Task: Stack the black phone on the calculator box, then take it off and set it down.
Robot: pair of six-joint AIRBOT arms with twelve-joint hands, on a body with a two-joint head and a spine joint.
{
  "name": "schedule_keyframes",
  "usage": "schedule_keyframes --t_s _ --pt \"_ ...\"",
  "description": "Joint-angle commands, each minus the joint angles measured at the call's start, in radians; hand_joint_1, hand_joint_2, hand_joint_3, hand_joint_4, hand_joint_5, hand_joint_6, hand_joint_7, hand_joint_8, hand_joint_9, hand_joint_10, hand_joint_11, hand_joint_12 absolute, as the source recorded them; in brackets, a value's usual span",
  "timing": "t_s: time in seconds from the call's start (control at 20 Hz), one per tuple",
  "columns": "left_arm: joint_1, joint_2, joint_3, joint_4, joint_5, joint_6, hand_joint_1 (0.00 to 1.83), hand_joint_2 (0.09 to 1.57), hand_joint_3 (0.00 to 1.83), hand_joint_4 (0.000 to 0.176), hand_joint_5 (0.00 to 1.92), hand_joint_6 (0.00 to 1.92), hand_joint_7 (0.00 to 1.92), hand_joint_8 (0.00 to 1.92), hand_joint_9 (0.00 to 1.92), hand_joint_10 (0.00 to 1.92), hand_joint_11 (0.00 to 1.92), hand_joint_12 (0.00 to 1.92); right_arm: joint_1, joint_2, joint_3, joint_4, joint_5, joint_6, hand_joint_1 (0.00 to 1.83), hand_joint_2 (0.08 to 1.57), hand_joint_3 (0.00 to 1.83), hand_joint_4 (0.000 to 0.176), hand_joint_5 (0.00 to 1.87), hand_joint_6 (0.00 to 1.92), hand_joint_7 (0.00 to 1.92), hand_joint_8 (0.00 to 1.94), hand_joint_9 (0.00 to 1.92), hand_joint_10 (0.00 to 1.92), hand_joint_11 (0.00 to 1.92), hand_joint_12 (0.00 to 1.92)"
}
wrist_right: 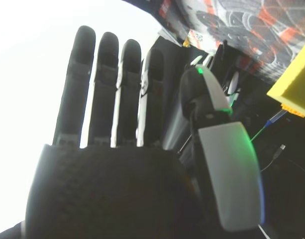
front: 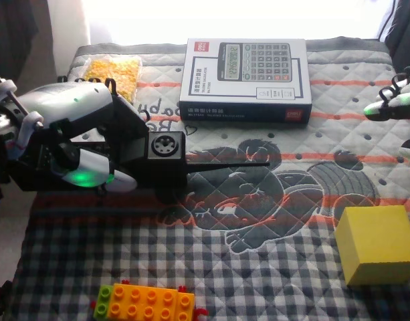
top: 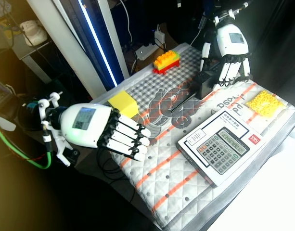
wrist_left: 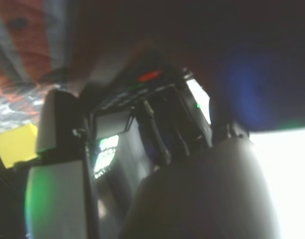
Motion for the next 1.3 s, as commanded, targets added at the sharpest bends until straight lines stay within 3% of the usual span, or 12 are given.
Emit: schedule_keyframes --t_s 0.0,0.1,0.15,0.35,0.6,0.65,0.75,0.8,0.85,0.95,1.15,1.25 --pt "-0.019 0.026 -0.012 0.01 -0.159 -0.004 1.27 1.07 0.01 0.0 1.18 0.45 1.01 1.13 0.91 1.03 0.68 1.41 0.008 0.006 0.001 0.023 0.119 -0.002 0.74 1.33 0.0 0.0 0.69 0.0 0.72 0.0 0.72 0.01 0.68 0.18" --pt "-0.031 0.053 -0.043 0.037 -0.191 -0.004 1.26 1.08 0.0 0.0 1.13 0.54 1.03 1.09 0.94 0.99 0.57 1.23 0.008 0.006 0.001 0.023 0.119 -0.002 0.72 1.33 0.0 0.0 0.69 0.0 0.72 0.0 0.71 0.01 0.67 0.17" --pt "-0.049 0.057 -0.052 0.06 -0.2 -0.004 1.28 1.04 0.0 0.0 1.18 0.48 1.17 0.85 1.09 0.75 0.65 0.93 0.008 0.006 0.001 0.024 0.119 -0.002 0.72 1.34 0.0 0.0 0.69 0.0 0.72 0.0 0.7 0.0 0.68 0.17" --pt "-0.125 0.037 -0.038 0.097 -0.216 -0.004 1.26 1.06 0.0 0.0 1.15 0.53 1.07 0.99 1.06 0.67 0.76 1.39 0.009 0.002 0.002 0.024 0.119 -0.002 0.76 1.34 0.0 0.0 0.7 0.0 0.73 0.0 0.76 0.01 0.76 0.19" --pt "-0.193 -0.04 0.05 0.043 -0.207 -0.004 1.26 1.04 0.0 0.0 1.21 0.48 1.12 0.88 1.1 0.67 0.83 1.3 0.014 -0.006 0.007 0.023 0.119 -0.002 0.8 1.33 0.0 0.0 0.68 0.0 0.73 0.0 0.84 0.0 0.7 0.5" --pt "-0.207 -0.062 0.074 0.028 -0.203 -0.004 1.28 1.04 0.0 0.0 1.29 0.26 1.09 0.98 1.05 0.7 0.73 1.3 0.014 -0.007 0.008 0.023 0.119 -0.002 0.76 1.34 0.0 0.0 0.67 0.0 0.74 0.01 0.77 0.01 0.59 0.5" --pt "-0.23 -0.101 0.114 0.01 -0.191 -0.005 1.27 1.04 0.0 0.0 1.26 0.34 1.13 0.89 1.08 0.6 0.75 1.21 0.014 -0.009 0.009 0.023 0.119 -0.002 0.73 1.34 0.0 0.0 0.67 0.0 0.74 0.0 0.79 0.0 0.6 0.59" --pt "-0.24 -0.126 0.14 -0.003 -0.179 -0.005 1.37 1.04 0.0 0.0 1.09 0.65 1.19 0.63 1.09 0.89 0.86 0.99 0.014 -0.011 0.011 0.022 0.119 -0.002 0.77 1.33 0.0 0.0 0.67 0.0 0.74 0.0 0.91 0.02 0.63 0.89" --pt "-0.247 -0.147 0.162 -0.013 -0.168 -0.005 1.39 1.05 0.0 0.0 1.05 0.69 1.17 0.65 1.05 1.02 0.86 1.01 0.014 -0.014 0.013 0.022 0.119 -0.002 0.76 1.33 0.0 0.0 0.67 0.0 0.74 0.0 0.92 0.01 0.62 0.94" --pt "-0.255 -0.194 0.211 -0.033 -0.15 -0.006 1.28 1.03 0.0 0.0 1.19 0.47 1.17 0.83 1.12 0.63 0.82 1.19 0.015 -0.021 0.019 0.02 0.119 -0.002 0.77 1.33 0.0 0.0 0.66 0.0 0.76 0.0 0.93 0.0 0.59 0.96" --pt "-0.267 -0.297 0.332 -0.034 -0.125 -0.12 1.28 1.03 0.0 0.0 1.23 0.38 1.17 0.85 1.24 0.23 0.86 1.02 0.026 -0.042 0.032 0.007 0.119 -0.002 0.79 1.33 0.0 0.0 0.68 0.0 0.78 0.0 0.91 0.0 0.59 0.87" --pt "-0.273 -0.326 0.369 -0.001 -0.111 -0.189 1.29 1.06 0.0 0.0 1.22 0.28 1.1 1.04 1.16 0.52 0.73 1.26 0.033 -0.051 0.039 0.0 0.119 -0.002 0.78 1.33 0.0 0.0 0.68 0.0 0.8 0.0 0.92 0.01 0.64 0.83"
